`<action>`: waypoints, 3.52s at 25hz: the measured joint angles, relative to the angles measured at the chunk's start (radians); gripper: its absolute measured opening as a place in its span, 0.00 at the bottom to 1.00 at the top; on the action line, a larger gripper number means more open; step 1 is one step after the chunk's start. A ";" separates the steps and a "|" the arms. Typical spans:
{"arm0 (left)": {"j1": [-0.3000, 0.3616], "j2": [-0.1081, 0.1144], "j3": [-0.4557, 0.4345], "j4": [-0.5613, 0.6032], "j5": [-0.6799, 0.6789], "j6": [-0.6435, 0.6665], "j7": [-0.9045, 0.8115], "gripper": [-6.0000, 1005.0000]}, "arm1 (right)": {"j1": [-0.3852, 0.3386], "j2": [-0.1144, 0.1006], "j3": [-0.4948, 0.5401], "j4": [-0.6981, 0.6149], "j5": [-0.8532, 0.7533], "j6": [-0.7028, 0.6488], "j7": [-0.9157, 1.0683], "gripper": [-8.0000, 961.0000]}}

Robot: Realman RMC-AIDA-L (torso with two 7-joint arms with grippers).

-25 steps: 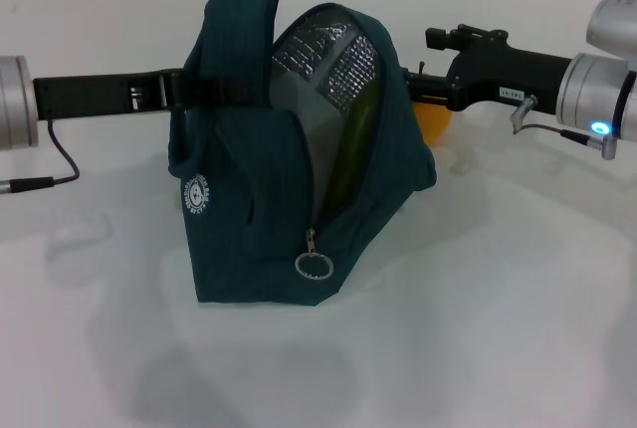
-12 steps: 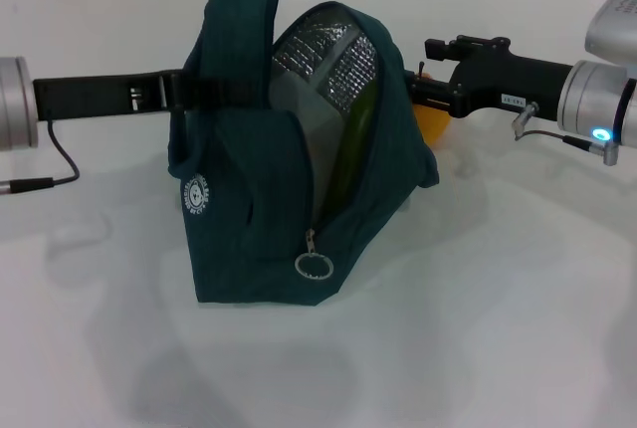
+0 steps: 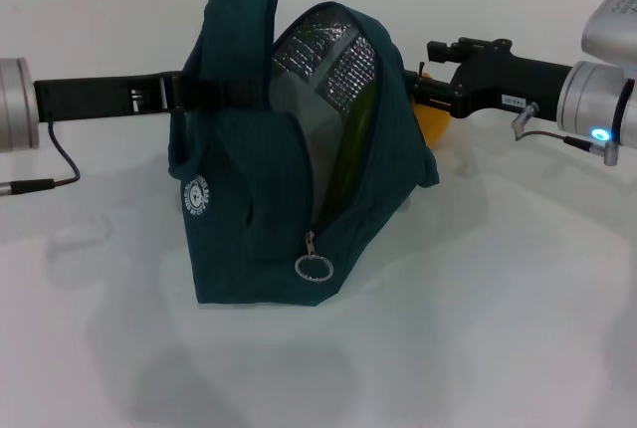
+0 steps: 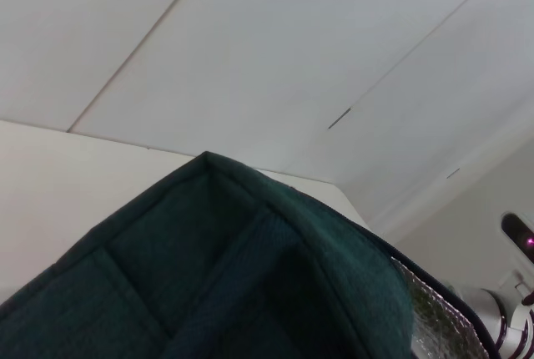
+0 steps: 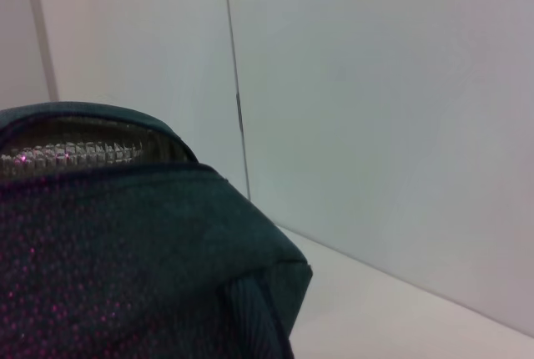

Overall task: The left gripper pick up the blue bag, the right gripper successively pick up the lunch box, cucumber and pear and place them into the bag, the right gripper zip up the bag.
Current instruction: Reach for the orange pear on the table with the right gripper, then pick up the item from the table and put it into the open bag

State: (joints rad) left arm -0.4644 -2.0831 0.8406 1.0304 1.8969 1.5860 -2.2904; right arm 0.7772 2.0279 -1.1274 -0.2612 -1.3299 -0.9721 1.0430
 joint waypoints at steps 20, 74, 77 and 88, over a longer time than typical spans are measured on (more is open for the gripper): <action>0.006 0.000 0.000 -0.005 -0.002 0.000 0.002 0.05 | -0.010 0.000 0.009 -0.016 0.009 -0.007 0.000 0.10; 0.018 0.000 0.006 -0.009 -0.058 0.014 -0.012 0.05 | -0.114 -0.008 -0.182 -0.447 0.137 -0.391 0.247 0.05; 0.019 0.000 0.005 -0.009 -0.058 0.014 -0.010 0.05 | -0.114 -0.007 -0.183 -0.421 0.137 -0.394 0.247 0.05; 0.018 0.000 0.007 -0.011 -0.054 0.006 -0.003 0.05 | -0.126 -0.011 -0.230 -0.412 0.140 -0.427 0.281 0.05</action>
State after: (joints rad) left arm -0.4463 -2.0832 0.8478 1.0198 1.8430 1.5923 -2.2938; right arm 0.6514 2.0165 -1.3572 -0.6734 -1.1897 -1.3988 1.3238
